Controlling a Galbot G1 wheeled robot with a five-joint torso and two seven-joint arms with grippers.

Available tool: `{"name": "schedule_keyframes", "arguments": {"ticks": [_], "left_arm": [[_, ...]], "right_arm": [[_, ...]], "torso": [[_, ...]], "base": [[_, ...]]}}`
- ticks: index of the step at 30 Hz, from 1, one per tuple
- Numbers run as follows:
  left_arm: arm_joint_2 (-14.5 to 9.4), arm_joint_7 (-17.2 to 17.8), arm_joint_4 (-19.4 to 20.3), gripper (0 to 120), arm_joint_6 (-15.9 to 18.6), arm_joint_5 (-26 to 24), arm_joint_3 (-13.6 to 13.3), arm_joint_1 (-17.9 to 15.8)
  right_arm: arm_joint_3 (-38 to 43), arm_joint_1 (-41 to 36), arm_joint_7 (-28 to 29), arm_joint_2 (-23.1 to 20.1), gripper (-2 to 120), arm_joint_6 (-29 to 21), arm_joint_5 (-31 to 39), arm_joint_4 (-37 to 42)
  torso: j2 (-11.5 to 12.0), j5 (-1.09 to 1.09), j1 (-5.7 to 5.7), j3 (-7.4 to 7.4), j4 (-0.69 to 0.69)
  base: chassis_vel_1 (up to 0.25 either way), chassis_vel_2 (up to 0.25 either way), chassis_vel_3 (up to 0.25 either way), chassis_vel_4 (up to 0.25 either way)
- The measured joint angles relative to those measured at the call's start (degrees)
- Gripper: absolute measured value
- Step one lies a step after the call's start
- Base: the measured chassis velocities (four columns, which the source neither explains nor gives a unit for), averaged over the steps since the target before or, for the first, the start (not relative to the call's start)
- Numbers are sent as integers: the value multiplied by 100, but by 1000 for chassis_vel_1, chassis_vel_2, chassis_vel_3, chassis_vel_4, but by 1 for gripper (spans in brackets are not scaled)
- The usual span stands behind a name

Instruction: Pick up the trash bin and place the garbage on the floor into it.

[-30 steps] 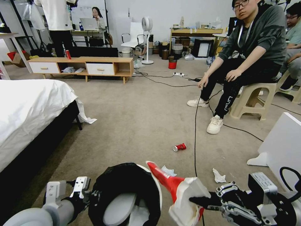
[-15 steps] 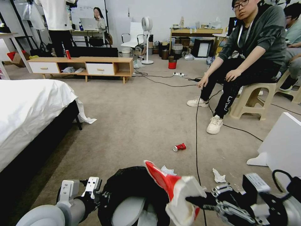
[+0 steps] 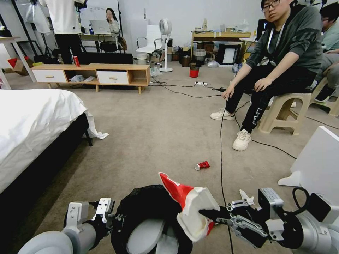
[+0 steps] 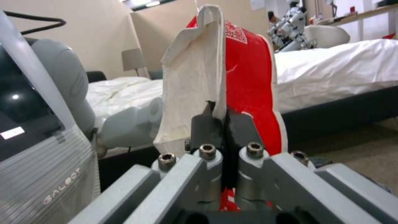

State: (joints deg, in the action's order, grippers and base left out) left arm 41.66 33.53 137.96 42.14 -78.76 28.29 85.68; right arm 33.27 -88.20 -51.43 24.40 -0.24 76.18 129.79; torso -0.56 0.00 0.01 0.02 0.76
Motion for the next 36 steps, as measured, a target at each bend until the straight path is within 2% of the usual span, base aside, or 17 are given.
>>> {"name": "schedule_keyframes", "arguments": {"ticks": [7,14,23,36], "left_arm": [[9,0,-1,1,0,12,-7,-26],[-3,-10,0,1,0,11,34,-7],[12,-23,-1,1,0,12,32,-14],[29,-56,4,1,0,10,78,-5]], "right_arm": [[-319,254,38,-58,0,-2,3,-29],[-1400,1014,42,129,0,-20,-86,-336],[-1786,1127,-183,82,0,-120,-125,-369],[-2773,1905,-331,242,0,-166,-155,-573]], "torso": [[0,-1,0,0,0],[0,0,0,0,-1],[0,-1,0,0,0],[0,-1,0,0,1]], "base": [[0,0,0,0],[0,0,0,0],[0,0,0,0],[0,0,0,0]]}}
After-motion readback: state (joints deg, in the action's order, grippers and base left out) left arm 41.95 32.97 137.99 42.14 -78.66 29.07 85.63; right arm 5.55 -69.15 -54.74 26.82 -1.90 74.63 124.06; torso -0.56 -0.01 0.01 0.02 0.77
